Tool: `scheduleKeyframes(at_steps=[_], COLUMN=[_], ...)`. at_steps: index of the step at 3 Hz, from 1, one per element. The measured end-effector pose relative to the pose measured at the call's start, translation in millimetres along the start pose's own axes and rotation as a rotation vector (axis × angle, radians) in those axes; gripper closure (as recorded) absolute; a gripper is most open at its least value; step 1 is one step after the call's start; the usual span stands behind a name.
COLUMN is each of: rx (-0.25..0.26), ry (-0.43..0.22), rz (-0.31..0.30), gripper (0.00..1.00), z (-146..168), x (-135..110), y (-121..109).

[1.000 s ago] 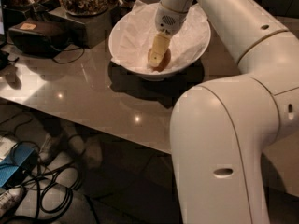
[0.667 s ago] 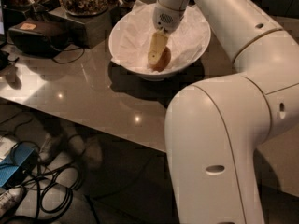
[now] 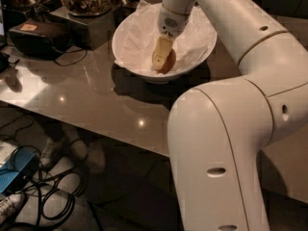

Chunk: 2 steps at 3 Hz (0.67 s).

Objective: Pick apple from white bowl

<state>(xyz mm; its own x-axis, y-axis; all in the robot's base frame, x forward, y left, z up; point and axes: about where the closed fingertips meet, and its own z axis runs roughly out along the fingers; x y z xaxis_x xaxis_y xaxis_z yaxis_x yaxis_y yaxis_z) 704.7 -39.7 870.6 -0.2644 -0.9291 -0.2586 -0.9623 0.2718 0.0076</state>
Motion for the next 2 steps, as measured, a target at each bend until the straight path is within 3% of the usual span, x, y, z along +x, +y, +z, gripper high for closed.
scheduleKeyframes(at_steps=[2], rx=[-0.019], ry=[0.01], rz=[0.014], gripper=[0.34], z=[9.1], x=[8.4], y=[2.8])
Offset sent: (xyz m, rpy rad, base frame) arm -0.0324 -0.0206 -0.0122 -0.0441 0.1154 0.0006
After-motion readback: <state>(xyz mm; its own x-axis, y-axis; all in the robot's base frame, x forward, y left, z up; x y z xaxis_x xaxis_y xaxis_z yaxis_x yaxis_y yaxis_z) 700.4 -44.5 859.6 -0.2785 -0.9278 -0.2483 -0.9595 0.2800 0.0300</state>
